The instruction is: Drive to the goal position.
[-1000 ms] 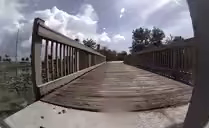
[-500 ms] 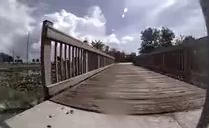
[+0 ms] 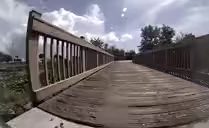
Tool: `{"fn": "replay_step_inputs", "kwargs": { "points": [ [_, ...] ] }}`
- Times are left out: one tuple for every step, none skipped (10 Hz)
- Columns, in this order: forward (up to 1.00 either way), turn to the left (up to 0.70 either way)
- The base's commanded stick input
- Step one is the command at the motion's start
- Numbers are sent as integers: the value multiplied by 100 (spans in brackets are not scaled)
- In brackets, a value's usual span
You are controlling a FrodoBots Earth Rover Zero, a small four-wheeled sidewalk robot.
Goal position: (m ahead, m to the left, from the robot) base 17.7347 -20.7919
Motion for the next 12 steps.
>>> {"fn": "replay_step_inputs", "kwargs": {
  "points": [
    [85,0],
    [85,0],
    [85,0],
    [85,0],
    [85,-22],
    [85,-32],
    [85,-29],
    [85,-29],
    [85,-30],
    [85,-30],
    [85,-11],
    [85,0]
  ]
}}
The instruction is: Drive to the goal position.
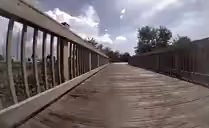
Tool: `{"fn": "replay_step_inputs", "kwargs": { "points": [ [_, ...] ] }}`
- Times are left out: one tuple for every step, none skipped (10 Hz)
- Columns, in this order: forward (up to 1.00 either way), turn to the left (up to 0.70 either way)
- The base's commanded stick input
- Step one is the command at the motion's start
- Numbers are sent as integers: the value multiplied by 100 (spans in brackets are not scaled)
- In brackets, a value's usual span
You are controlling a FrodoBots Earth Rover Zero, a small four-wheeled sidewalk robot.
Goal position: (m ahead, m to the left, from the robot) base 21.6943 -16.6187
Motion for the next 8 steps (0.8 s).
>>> {"fn": "replay_step_inputs", "kwargs": {
  "points": [
    [85,0],
    [85,0],
    [85,0],
    [85,0],
    [85,0],
    [85,0],
    [85,0],
    [85,-12]
  ]
}}
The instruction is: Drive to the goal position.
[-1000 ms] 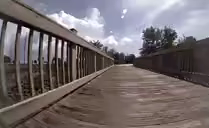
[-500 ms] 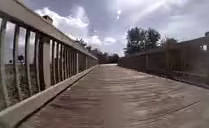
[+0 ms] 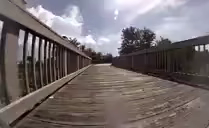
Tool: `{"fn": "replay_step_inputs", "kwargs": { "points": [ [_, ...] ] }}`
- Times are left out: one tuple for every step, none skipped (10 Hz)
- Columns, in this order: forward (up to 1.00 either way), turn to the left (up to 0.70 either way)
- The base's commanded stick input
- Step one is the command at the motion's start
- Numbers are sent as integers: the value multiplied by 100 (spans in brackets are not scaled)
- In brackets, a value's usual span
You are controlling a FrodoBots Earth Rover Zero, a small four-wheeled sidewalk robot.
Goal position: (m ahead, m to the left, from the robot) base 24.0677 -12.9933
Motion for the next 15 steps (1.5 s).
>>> {"fn": "replay_step_inputs", "kwargs": {
  "points": [
    [85,0],
    [85,0],
    [85,0],
    [85,0],
    [85,0],
    [85,0],
    [85,0],
    [85,0],
    [85,0],
    [85,0],
    [85,0],
    [85,0],
    [85,0],
    [85,0],
    [85,0]
  ]
}}
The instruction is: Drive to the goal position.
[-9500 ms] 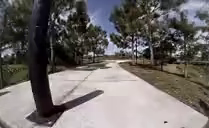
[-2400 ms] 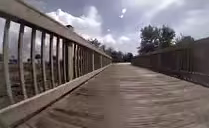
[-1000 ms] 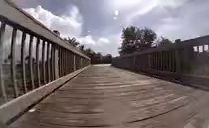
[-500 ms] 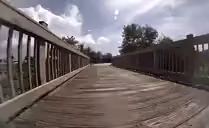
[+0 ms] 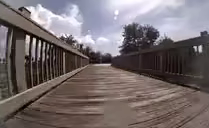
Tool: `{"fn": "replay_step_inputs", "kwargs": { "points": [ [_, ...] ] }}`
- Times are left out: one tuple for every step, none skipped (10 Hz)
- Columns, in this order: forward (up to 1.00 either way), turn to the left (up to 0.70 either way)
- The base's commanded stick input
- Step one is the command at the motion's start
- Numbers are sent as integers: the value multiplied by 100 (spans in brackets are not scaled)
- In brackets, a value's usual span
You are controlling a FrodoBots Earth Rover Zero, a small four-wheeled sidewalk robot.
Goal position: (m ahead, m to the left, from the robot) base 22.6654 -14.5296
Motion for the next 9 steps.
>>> {"fn": "replay_step_inputs", "kwargs": {
  "points": [
    [85,0],
    [85,0],
    [85,0],
    [85,0],
    [85,0],
    [85,0],
    [85,0],
    [85,0],
    [85,0]
  ]
}}
